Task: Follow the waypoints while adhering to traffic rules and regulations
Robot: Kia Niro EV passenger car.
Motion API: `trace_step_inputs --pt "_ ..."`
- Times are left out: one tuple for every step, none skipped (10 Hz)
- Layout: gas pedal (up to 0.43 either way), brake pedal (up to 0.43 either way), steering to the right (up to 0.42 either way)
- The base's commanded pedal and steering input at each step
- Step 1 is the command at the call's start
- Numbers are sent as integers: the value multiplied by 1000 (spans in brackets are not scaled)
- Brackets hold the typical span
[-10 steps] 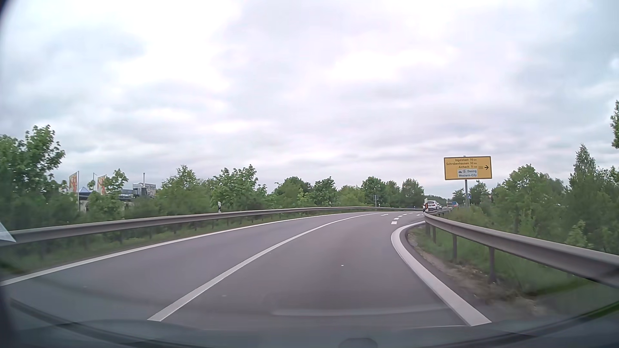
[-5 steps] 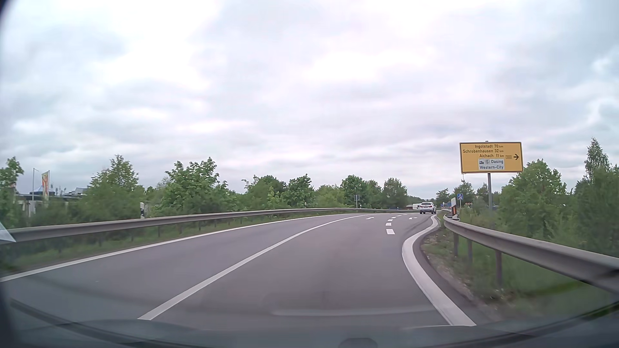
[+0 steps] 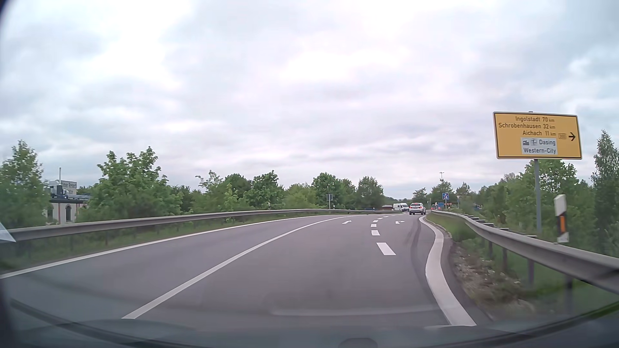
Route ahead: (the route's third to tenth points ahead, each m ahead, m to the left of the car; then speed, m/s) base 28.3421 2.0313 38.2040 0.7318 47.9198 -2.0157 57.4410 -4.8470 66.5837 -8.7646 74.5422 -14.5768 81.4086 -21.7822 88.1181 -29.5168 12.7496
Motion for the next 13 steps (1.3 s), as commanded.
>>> trace_step_inputs --pt "87 0 58" --pt "98 0 57" --pt "98 0 58" --pt "98 0 56" --pt "98 0 54" --pt "98 0 53" --pt "98 0 50" --pt "98 0 49" --pt "98 0 48" --pt "98 0 43" --pt "98 0 40" --pt "79 0 37" --pt "67 0 36"
